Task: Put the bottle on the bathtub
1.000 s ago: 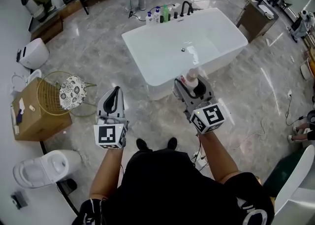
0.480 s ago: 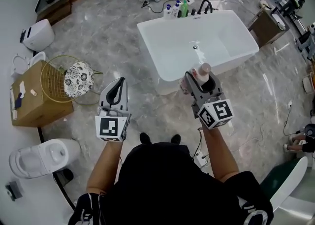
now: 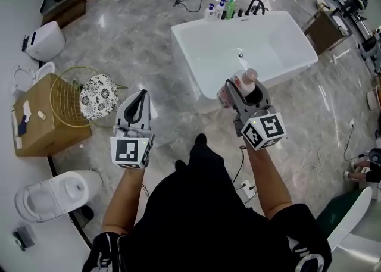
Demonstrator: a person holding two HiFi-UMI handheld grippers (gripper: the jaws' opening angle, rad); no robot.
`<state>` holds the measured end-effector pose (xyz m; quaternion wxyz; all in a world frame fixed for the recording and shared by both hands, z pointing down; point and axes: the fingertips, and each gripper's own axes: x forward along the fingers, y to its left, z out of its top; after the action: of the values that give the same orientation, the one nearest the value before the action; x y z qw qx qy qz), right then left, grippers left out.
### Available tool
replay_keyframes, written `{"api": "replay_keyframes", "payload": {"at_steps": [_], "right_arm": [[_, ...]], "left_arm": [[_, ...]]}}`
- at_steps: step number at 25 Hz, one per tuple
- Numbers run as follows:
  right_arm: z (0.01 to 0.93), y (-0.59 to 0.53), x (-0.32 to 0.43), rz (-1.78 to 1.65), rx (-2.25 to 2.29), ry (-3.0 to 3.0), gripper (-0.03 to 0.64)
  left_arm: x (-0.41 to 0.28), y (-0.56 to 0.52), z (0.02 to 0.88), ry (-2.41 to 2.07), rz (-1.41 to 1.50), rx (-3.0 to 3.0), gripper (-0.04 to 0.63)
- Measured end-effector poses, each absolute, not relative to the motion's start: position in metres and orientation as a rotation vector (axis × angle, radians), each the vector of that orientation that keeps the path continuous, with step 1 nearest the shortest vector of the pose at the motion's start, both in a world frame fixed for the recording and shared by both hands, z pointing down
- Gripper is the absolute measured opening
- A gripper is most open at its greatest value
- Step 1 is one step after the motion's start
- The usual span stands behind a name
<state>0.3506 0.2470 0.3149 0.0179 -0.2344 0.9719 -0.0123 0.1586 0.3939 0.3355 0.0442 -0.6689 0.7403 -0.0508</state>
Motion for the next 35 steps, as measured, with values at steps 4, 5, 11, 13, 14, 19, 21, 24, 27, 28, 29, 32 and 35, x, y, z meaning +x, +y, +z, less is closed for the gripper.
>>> {"api": "replay_keyframes", "payload": {"at_steps": [4, 5, 11, 13, 14, 19, 21, 24, 27, 28, 29, 32, 35], "right_arm": [[0.322, 0.219, 0.322, -0.028, -0.721, 3.030, 0.229], [0.324, 0.210, 0.314, -0.022, -0.718, 3.033, 0.229], [0.335, 0.122, 0.253, -0.041, -0.715, 3.028, 0.227], [0.333, 0.087, 0.233, -0.042, -0.711, 3.026, 0.228], [0.331, 0.069, 0.223, -0.042, -0.707, 3.025, 0.229], [0.324, -0.019, 0.181, -0.044, -0.687, 3.021, 0.227], [0.325, -0.050, 0.168, -0.045, -0.689, 3.021, 0.227], [0.329, -0.086, 0.149, -0.044, -0.690, 3.046, 0.227], [0.333, -0.113, 0.129, -0.063, -0.681, 3.072, 0.227], [0.335, -0.120, 0.122, -0.066, -0.679, 3.075, 0.227], [0.337, -0.125, 0.114, -0.064, -0.682, 3.079, 0.227], [0.347, -0.144, 0.079, -0.063, -0.716, 3.084, 0.227], [0.355, -0.165, 0.037, -0.077, -0.799, 3.070, 0.227]], "left_arm": [[0.132, 0.372, 0.346, 2.284, -0.159, -2.044, 0.009], [0.124, 0.364, 0.348, 2.291, -0.161, -2.044, 0.009], [0.061, 0.290, 0.358, 2.332, -0.181, -2.028, 0.009], [0.040, 0.258, 0.352, 2.335, -0.176, -2.016, 0.009], [0.030, 0.240, 0.347, 2.330, -0.172, -2.012, 0.009], [-0.006, 0.151, 0.330, 2.297, -0.177, -2.009, 0.009], [-0.022, 0.123, 0.328, 2.297, -0.176, -1.999, 0.009], [-0.042, 0.093, 0.324, 2.312, -0.165, -1.979, 0.009], [-0.057, 0.072, 0.326, 2.336, -0.170, -1.980, 0.009], [-0.062, 0.067, 0.329, 2.339, -0.176, -1.985, 0.009], [-0.068, 0.062, 0.332, 2.338, -0.180, -1.990, 0.009], [-0.102, 0.045, 0.342, 2.323, -0.169, -2.016, 0.009], [-0.148, 0.017, 0.350, 2.286, -0.141, -2.081, 0.009]]}}
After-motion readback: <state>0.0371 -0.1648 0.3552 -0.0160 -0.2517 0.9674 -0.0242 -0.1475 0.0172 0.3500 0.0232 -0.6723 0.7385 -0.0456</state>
